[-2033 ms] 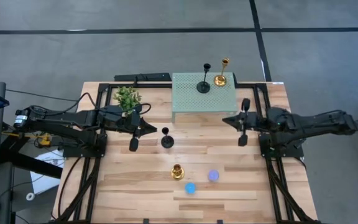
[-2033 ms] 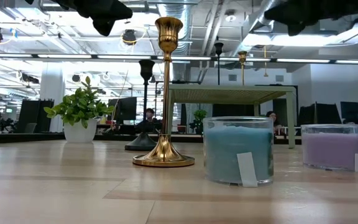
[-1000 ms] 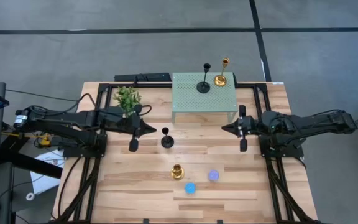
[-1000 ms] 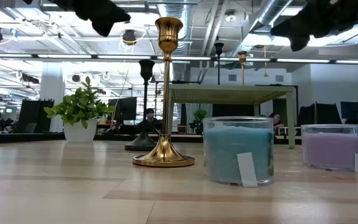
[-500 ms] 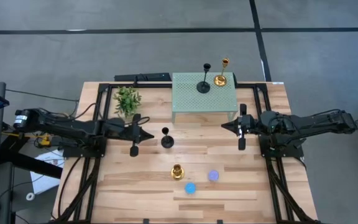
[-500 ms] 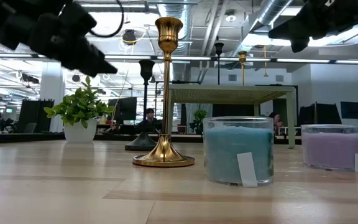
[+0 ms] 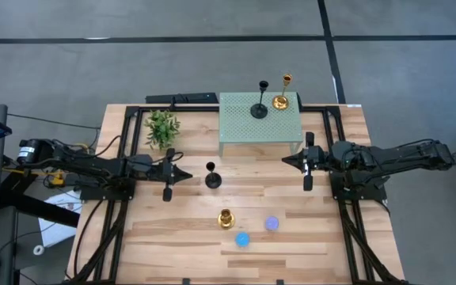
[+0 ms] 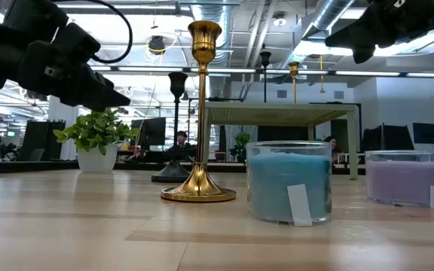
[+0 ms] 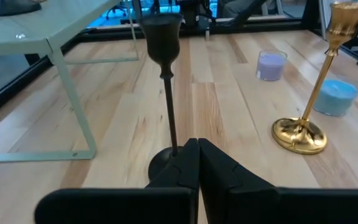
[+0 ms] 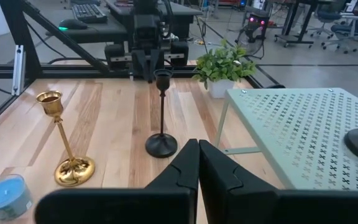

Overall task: Pick & Place candle stick holders
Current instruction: Align the black candle holder with the other black candle holder on the shelf

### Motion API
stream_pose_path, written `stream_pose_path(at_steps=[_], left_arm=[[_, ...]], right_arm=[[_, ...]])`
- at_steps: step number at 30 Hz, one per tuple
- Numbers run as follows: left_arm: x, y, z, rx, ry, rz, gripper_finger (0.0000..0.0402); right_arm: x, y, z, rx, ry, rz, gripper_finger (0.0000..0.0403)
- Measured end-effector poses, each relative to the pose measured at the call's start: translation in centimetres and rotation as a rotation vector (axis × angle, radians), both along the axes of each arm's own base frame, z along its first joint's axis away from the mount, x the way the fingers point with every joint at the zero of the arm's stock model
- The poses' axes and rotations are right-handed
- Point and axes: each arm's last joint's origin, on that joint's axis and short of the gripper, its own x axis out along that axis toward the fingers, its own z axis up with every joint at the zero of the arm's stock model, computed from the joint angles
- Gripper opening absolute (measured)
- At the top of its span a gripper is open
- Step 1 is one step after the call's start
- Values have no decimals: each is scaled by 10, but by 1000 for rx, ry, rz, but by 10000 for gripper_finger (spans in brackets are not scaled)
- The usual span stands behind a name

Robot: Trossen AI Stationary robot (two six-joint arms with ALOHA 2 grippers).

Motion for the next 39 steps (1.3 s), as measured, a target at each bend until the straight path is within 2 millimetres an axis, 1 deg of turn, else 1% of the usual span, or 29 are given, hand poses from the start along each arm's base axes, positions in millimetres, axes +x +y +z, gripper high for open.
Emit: stream_pose_path(at_steps=[10,16,18,21,24,28,32,35,39], left_arm=[[0,0,-1,-8,2,4,3],[1,1,-1,-62,6,31,8],[2,1,-4,-71,26,35,20],[4,1,-7,-81,45,42,49],[9,0,-5,-125,-2,45,87],[15,0,-3,-135,-66,41,137],[21,0,-10,-128,-37,42,178],[28,0,-16,-113,11,44,192],[46,-1,-14,-44,37,36,189]], right_arm=[[0,0,0,0,1,0,0],[0,0,0,0,4,0,0],[0,0,0,0,4,0,0],[0,0,0,0,4,0,0],[0,0,0,0,4,0,0],[0,0,0,0,4,0,0],[0,0,0,0,4,0,0],[0,0,0,0,4,0,0],[0,0,0,0,4,0,0]])
